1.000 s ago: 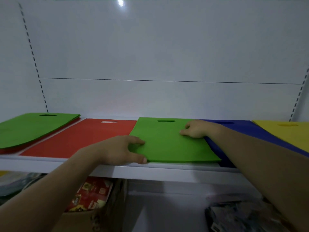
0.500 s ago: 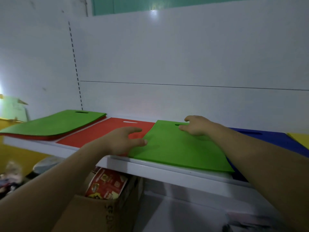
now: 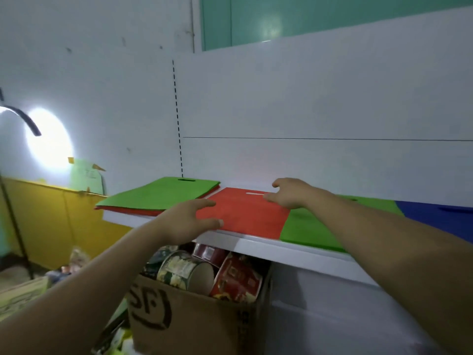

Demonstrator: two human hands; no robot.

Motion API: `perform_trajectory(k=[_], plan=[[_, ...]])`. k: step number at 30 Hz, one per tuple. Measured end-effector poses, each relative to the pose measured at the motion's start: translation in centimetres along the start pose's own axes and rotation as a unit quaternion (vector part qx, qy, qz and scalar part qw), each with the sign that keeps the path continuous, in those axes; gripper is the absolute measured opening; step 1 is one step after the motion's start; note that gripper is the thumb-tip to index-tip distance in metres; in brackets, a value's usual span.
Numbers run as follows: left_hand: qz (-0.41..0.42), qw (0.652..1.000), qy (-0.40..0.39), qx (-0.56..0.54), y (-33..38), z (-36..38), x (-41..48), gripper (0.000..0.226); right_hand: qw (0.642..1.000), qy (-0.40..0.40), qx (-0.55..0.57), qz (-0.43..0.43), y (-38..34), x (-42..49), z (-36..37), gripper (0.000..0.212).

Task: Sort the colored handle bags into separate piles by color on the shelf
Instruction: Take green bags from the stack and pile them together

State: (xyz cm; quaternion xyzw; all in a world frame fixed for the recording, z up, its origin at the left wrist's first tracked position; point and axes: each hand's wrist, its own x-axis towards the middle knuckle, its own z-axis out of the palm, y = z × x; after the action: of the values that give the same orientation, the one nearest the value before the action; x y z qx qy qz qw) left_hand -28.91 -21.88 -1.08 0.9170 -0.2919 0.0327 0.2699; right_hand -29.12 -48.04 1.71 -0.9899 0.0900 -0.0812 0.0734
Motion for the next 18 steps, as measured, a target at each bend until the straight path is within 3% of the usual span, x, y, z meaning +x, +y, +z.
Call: perform_trajectory(k=[9, 18], plan=[[-0.011, 1.000, 0.023, -0.001, -11.9, -7.6, -3.3, 0.064, 1.000, 0.022, 0.015, -0.005, -13.3, 1.5, 3.2, 0.064], [-0.008, 1.000, 0.027, 0.009, -19.8, -11.0, -2.3, 0.064, 1.000, 0.011, 0.006, 0.002, -19.8, 4.8, 5.2, 0.065]])
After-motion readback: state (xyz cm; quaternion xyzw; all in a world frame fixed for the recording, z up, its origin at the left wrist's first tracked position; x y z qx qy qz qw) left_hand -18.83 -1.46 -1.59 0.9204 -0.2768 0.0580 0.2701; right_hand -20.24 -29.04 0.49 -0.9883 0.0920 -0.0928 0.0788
